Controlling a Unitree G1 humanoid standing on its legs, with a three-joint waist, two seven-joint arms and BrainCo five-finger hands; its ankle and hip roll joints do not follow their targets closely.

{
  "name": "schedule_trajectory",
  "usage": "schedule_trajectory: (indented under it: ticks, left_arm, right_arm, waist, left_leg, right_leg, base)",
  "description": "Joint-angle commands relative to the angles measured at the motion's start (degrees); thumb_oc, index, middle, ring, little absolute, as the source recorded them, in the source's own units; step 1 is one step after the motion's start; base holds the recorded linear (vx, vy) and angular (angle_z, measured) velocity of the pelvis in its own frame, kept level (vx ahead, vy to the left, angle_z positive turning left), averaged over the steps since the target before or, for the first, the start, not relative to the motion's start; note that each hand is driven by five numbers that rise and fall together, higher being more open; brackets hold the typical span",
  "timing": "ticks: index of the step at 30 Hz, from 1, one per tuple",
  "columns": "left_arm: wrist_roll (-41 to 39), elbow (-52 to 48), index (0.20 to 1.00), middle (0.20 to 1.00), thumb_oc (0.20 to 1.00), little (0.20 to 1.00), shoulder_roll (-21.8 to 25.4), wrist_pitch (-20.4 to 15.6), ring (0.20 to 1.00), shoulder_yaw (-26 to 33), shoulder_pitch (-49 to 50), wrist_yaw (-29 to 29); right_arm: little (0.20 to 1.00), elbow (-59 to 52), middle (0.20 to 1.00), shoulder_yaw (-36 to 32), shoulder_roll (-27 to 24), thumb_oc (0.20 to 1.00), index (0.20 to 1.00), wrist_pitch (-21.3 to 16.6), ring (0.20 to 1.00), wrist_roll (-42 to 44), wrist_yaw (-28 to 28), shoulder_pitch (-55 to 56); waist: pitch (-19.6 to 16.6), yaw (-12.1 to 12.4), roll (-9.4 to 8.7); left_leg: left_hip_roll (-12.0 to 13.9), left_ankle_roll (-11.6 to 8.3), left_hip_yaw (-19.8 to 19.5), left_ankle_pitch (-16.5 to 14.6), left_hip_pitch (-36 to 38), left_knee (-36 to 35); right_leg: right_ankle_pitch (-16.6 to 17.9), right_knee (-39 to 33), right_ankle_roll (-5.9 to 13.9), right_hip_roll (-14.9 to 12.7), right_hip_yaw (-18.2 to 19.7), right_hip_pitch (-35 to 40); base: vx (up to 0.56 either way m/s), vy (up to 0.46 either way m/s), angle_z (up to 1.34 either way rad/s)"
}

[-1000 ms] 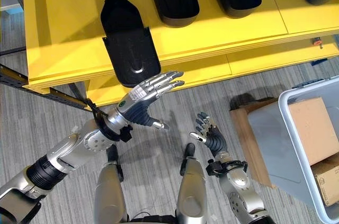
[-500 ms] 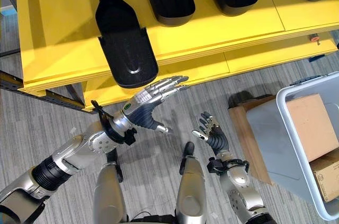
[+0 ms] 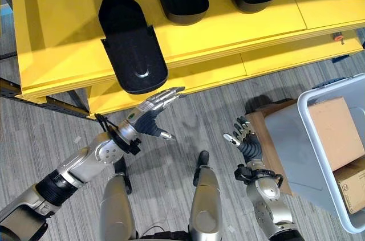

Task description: Move parts from the plastic box to the shelf.

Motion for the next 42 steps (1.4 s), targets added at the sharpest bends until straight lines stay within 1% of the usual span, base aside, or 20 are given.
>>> schedule_trajectory:
  ticks: [1,4,9,15,26,27,35,42]
  left_arm:
    - [-1.1,-0.7,1.0,1.0,1.0,1.0,1.1,-0.8,1.0,1.7,0.8,2.2]
    - [0.2,0.3,1.0,1.0,1.0,1.0,2.1,-0.6,1.0,4.2,2.2,2.8]
    - [0.4,0.6,1.0,1.0,1.0,1.0,1.8,-0.4,1.0,5.6,1.6,3.6]
    - [0.9,5.7,1.0,1.0,1.0,1.0,-0.4,0.7,1.0,5.8,-2.4,6.3]
    - [0.0,10.9,1.0,1.0,1.0,1.0,-4.7,2.2,1.0,5.6,-8.8,10.8]
    - [-0.2,12.0,1.0,1.0,1.0,1.0,-5.3,2.6,1.0,6.0,-10.0,12.2]
    - [-0.6,13.9,1.0,1.0,1.0,1.0,-5.0,3.7,1.0,8.2,-12.1,15.0]
    - [-0.4,16.2,1.0,1.0,1.0,1.0,-3.9,4.7,1.0,9.8,-13.8,17.2]
  right_arm:
    - [1.0,-1.7,1.0,-3.1,1.2,1.0,1.0,-3.8,1.0,1.5,-0.7,1.8]
    - [1.0,-2.0,1.0,-4.4,1.2,1.0,1.0,-3.8,1.0,1.7,-0.4,2.6]
    - [1.0,-2.1,1.0,-4.6,1.2,1.0,1.0,-3.7,1.0,2.0,0.0,2.9]
    - [1.0,-2.1,1.0,-4.7,1.2,1.0,1.0,-3.5,1.0,2.2,0.2,3.2]
    - [1.0,-1.6,1.0,-4.1,1.2,1.0,1.0,-3.3,1.0,2.4,0.0,2.4]
    - [1.0,-1.6,1.0,-4.1,1.1,1.0,1.0,-3.3,1.0,2.4,-0.1,2.5]
    - [1.0,-1.2,1.0,-3.7,0.9,1.0,1.0,-2.9,1.0,2.5,-0.1,2.4]
    - [1.0,-0.9,1.0,-3.7,0.8,1.0,1.0,-2.6,1.0,2.8,0.2,2.7]
  waist:
    - [-2.7,0.0,-1.24]
    - [-3.1,-0.2,-1.23]
    - [-3.6,-0.4,-1.16]
    - [-4.5,-1.1,-1.26]
    - [-5.6,-1.7,-1.49]
    - [-5.8,-1.8,-1.53]
    - [-6.4,-2.0,-1.61]
    - [-7.0,-2.2,-1.59]
  left_leg:
    - [0.0,2.33,1.7,4.1,-2.4,-0.4]
    - [0.1,2.2,2.0,3.8,-2.7,0.1]
    - [0.3,2.0,2.1,3.2,-2.9,0.7]
    - [0.5,1.88,2.3,3.1,-3.4,1.0]
    - [0.6,1.75,2.6,3.2,-3.9,1.2]
    - [0.6,1.78,2.7,3.1,-4.0,1.4]
    - [0.7,1.81,2.6,3.0,-4.5,1.9]
    - [0.7,1.65,2.8,3.0,-4.6,2.1]
  right_leg:
    - [1.9,1.3,-1.23,1.6,2.6,-0.5]
    - [1.9,1.6,-1.22,1.6,2.9,-1.1]
    - [1.5,2.1,-1.12,1.7,3.3,-1.6]
    - [1.7,2.2,-1.05,1.7,3.6,-2.2]
    - [1.8,2.3,-1.05,1.9,4.2,-2.7]
    - [1.8,2.4,-0.99,1.9,4.2,-2.9]
    - [1.9,2.8,-0.99,1.8,4.6,-3.6]
    - [1.7,3.2,-1.01,1.8,4.9,-3.8]
  base:
    - [0.0,0.0,0.0]
    - [0.0,0.0,0.0]
    - [0.01,0.01,-0.02]
    - [0.01,0.006,-0.02]
    - [0.02,0.015,-0.06]
    - [0.0,0.0,0.0]
    - [0.0,0.004,-0.01]
    - [0.0,0.0,0.0]
